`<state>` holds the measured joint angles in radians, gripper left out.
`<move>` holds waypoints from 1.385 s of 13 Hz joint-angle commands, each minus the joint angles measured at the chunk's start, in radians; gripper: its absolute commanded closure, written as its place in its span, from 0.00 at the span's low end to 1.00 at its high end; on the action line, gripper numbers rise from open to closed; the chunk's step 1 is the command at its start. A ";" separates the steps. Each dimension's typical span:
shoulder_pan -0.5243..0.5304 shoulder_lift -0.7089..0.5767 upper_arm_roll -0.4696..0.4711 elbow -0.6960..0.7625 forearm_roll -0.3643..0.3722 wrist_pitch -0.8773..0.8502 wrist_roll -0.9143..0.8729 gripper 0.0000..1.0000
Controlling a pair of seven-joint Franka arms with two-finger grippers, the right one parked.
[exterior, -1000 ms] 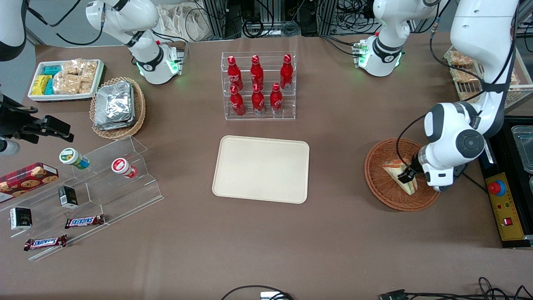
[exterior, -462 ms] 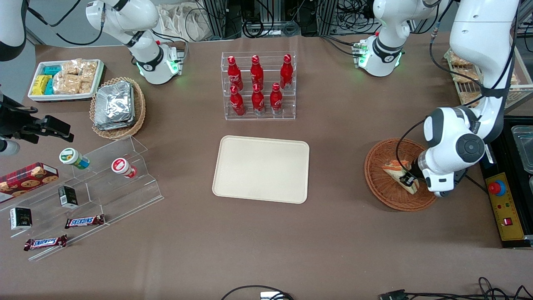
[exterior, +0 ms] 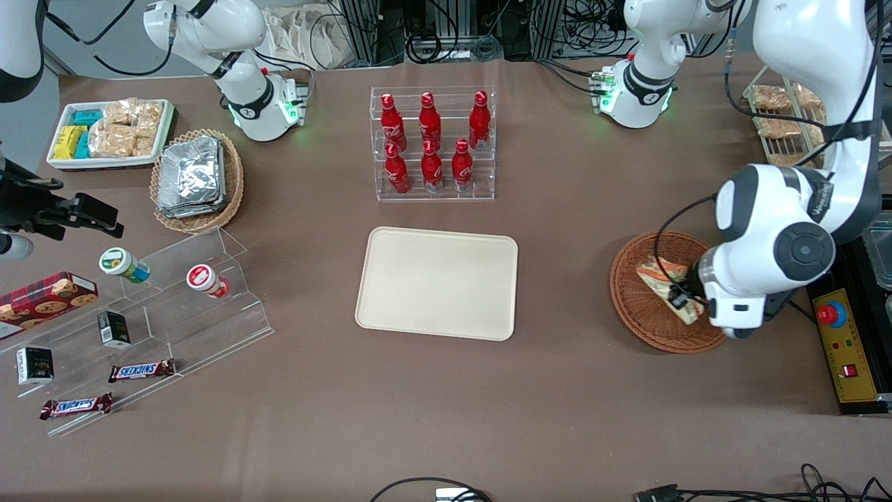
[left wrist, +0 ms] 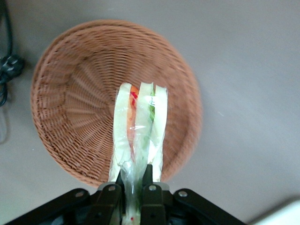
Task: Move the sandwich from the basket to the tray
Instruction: 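Carry the held sandwich with the left gripper over to the beige tray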
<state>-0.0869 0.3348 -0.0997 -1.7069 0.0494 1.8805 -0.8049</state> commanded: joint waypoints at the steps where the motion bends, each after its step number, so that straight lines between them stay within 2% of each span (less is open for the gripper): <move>1: -0.115 0.015 0.006 0.084 -0.006 -0.041 0.239 1.00; 3: -0.213 0.045 0.006 0.119 -0.008 -0.041 0.243 1.00; 8: -0.405 0.283 -0.002 0.288 -0.031 -0.029 0.233 1.00; 12: -0.508 0.372 0.000 0.308 -0.031 -0.031 0.214 1.00; 15: -0.531 0.403 -0.002 0.309 -0.033 -0.029 0.202 1.00; 16: -0.531 0.405 -0.002 0.306 -0.033 -0.029 0.200 0.87; 17: -0.531 0.405 -0.002 0.306 -0.037 -0.029 0.178 0.13; 18: -0.531 0.405 0.000 0.309 -0.037 -0.027 0.136 0.00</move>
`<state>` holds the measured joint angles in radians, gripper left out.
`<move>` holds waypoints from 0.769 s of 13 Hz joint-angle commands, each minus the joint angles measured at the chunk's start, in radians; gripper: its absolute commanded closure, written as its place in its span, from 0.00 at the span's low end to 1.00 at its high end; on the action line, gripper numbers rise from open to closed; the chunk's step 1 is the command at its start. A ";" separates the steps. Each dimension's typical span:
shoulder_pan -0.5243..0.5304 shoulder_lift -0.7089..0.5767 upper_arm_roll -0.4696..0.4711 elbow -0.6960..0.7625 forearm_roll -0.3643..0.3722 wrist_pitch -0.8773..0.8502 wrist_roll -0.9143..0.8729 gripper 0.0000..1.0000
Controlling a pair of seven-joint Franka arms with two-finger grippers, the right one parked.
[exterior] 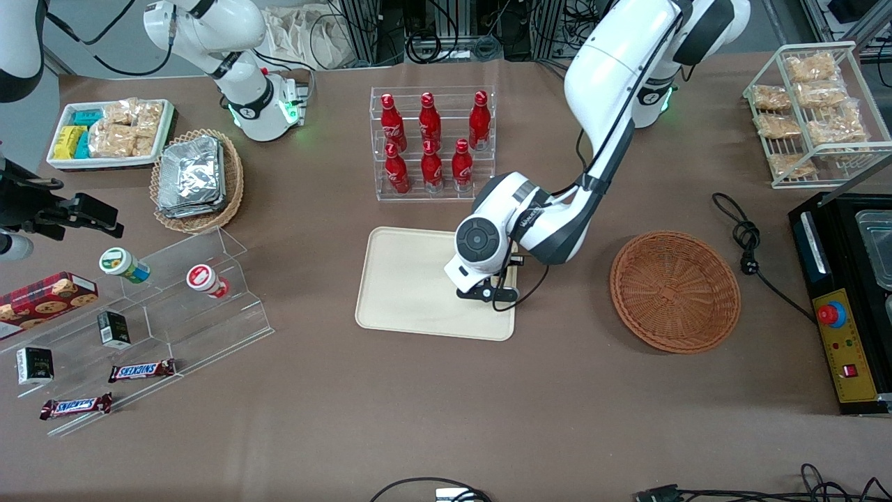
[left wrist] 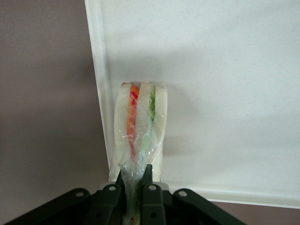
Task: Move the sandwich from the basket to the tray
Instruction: 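Lower the sandwich onto the tray and open the left gripper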
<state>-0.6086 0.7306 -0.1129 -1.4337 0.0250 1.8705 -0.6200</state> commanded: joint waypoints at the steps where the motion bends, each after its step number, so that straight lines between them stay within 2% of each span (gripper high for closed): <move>1: -0.007 0.007 0.015 0.045 -0.013 -0.010 -0.064 0.00; 4: 0.006 0.001 0.022 0.113 -0.011 -0.007 -0.066 0.00; 7: 0.079 -0.054 0.024 0.148 0.003 -0.016 -0.064 0.00; 9: 0.137 -0.132 0.042 0.122 0.006 -0.045 -0.076 0.00; 10: 0.147 -0.207 0.047 0.048 0.007 -0.053 -0.114 0.00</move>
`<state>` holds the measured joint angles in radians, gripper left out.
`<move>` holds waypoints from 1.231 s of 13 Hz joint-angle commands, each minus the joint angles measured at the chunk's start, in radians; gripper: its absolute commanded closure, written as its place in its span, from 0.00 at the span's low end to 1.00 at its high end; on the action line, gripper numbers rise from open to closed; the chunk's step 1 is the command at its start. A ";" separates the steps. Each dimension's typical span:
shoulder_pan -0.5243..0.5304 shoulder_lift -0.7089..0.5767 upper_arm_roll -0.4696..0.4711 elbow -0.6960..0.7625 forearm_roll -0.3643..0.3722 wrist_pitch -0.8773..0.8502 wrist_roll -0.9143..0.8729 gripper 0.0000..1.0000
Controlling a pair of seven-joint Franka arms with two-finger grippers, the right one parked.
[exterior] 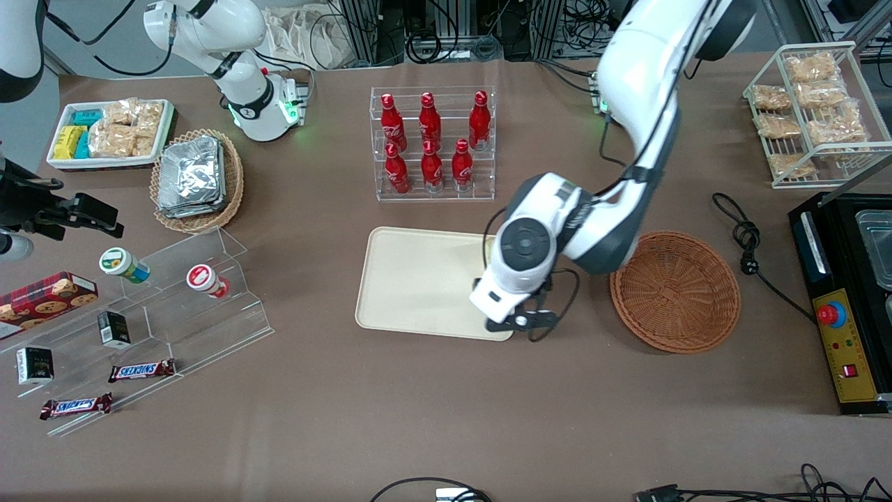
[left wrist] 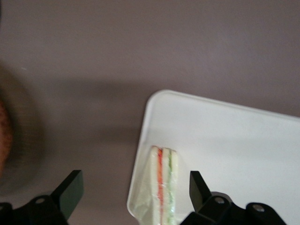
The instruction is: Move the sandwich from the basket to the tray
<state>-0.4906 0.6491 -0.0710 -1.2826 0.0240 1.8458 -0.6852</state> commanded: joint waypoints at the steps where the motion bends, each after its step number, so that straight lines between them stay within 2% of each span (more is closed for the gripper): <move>1: 0.049 -0.231 0.019 -0.215 0.007 -0.007 -0.051 0.01; 3: 0.076 -0.447 0.020 -0.454 0.008 0.071 -0.047 0.02; 5: 0.131 -0.523 0.027 -0.521 0.005 0.046 0.057 0.02; 11: 0.403 -0.526 0.027 -0.480 -0.012 -0.062 0.422 0.00; 13: 0.417 -0.516 0.048 -0.428 -0.013 -0.098 0.492 0.00; 16: 0.414 -0.462 0.054 -0.292 0.004 -0.242 0.590 0.00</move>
